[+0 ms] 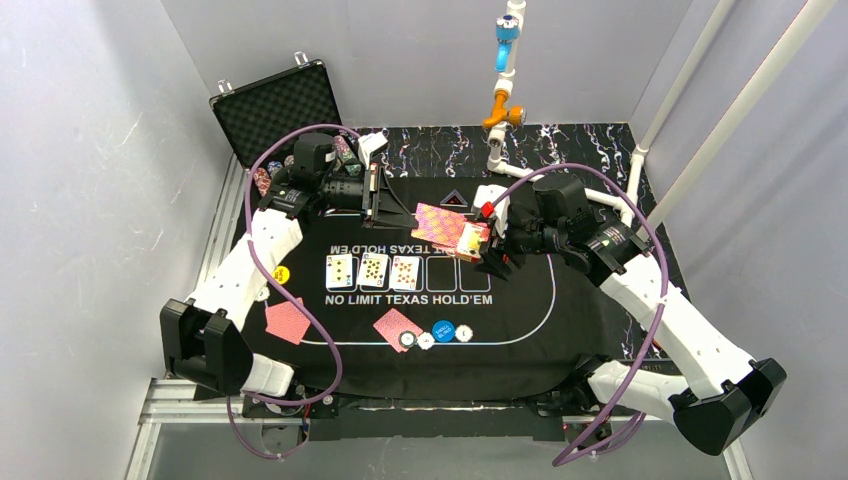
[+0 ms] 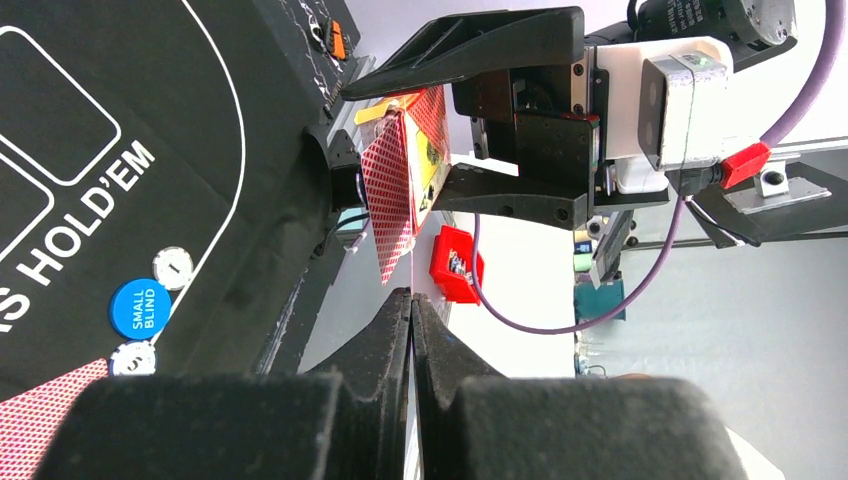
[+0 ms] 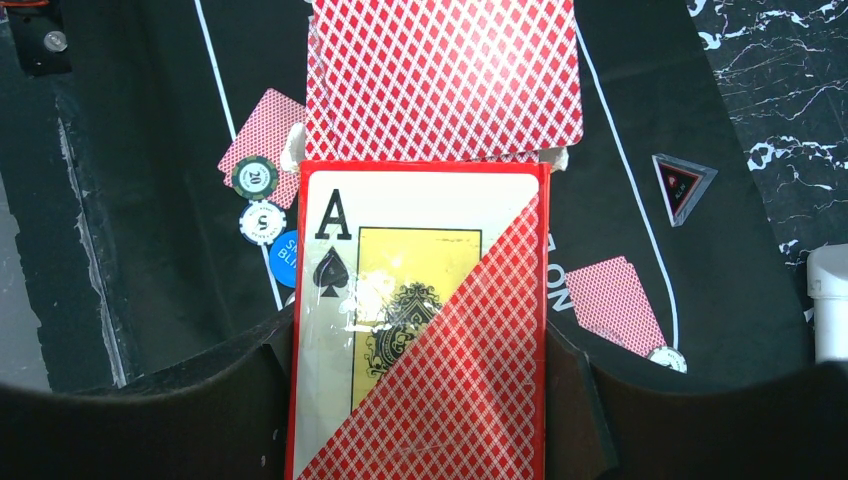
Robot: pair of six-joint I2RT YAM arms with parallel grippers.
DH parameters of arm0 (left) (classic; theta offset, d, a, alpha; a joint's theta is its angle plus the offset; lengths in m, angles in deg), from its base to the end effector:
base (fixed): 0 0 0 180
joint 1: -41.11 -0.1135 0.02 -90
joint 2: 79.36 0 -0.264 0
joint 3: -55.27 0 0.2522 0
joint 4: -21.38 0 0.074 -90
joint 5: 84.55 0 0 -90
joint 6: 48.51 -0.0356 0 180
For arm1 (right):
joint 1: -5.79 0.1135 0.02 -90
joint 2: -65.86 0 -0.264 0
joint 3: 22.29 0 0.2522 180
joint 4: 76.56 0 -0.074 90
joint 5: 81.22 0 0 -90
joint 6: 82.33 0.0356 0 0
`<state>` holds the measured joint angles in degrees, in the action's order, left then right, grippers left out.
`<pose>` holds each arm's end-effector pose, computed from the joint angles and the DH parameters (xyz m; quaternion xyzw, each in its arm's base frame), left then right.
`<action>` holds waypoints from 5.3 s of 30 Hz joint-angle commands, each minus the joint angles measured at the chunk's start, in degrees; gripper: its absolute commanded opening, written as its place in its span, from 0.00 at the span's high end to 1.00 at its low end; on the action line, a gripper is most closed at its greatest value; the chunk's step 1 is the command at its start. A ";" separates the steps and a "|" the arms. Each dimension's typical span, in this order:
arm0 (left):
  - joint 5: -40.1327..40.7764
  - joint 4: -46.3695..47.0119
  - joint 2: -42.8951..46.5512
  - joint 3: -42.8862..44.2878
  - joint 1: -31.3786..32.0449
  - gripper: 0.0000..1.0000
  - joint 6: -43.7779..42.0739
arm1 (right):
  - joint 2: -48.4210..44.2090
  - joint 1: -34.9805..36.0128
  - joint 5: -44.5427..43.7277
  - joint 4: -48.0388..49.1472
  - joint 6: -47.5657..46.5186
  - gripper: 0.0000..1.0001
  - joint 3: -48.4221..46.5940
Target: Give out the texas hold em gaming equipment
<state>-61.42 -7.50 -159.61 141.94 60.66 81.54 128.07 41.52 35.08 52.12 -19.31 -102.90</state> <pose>0.2786 -0.1337 0.3683 0.1779 0.7371 -0.6280 0.1749 0.1735 0.1443 0.3691 -0.5379 0.6740 0.2348 0.4486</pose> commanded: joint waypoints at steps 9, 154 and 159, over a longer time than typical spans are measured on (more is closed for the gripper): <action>-4.13 1.85 2.35 -1.12 -0.99 1.00 2.02 | -1.92 0.31 -0.01 1.49 0.07 0.99 -0.83; -0.94 -9.61 -8.84 11.22 -2.40 1.00 -11.51 | -6.22 -4.52 1.06 -0.78 1.30 0.99 0.73; 1.24 -22.62 -14.24 17.11 -3.59 1.00 -23.66 | -6.53 -4.52 1.03 -1.20 1.59 0.99 0.65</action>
<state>-59.98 -18.95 -171.30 153.70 56.97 68.82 123.09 36.69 35.92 49.27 -18.05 -101.81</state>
